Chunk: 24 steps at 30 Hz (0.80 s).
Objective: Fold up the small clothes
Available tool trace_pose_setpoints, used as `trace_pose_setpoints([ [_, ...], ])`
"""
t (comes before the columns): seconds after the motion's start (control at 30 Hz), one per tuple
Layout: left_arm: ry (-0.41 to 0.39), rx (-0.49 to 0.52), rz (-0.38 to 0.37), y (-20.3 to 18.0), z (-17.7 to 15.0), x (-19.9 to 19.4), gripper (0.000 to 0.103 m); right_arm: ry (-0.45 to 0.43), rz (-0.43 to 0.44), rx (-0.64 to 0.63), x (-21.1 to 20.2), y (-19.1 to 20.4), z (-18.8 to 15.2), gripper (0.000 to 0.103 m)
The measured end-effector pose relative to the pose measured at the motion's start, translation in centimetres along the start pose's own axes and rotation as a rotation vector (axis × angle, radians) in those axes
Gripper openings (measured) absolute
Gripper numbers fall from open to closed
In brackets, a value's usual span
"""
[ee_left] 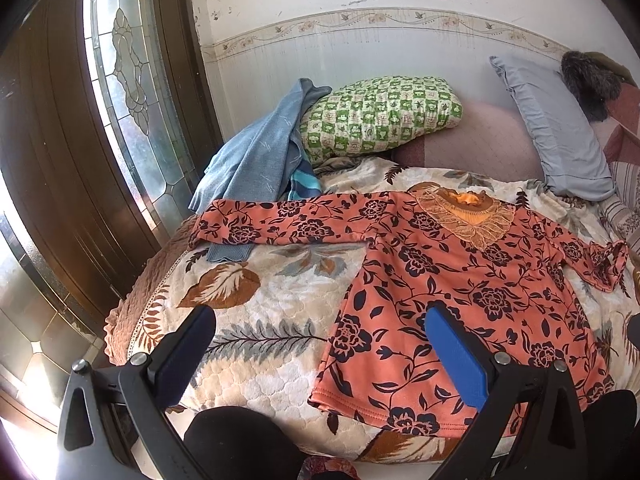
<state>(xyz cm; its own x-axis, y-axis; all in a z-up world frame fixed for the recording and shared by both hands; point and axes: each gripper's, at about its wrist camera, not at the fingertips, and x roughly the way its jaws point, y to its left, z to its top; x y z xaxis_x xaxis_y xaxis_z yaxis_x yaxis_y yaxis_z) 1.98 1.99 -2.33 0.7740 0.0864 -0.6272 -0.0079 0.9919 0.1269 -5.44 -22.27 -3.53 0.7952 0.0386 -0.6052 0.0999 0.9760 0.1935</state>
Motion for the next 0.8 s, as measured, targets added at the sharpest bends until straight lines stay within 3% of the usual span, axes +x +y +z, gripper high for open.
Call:
trace_pose_setpoints([
  [0.43, -0.041, -0.074, 0.085, 3.6, 0.9, -0.1, 0.103, 0.017, 0.022, -0.016, 0.7, 0.7, -0.1, 0.103],
  [0.8, -0.053, -0.081, 0.093, 4.2, 1.1, -0.3, 0.103, 0.013, 0.037, -0.027, 0.8, 0.9, 0.1, 0.103],
])
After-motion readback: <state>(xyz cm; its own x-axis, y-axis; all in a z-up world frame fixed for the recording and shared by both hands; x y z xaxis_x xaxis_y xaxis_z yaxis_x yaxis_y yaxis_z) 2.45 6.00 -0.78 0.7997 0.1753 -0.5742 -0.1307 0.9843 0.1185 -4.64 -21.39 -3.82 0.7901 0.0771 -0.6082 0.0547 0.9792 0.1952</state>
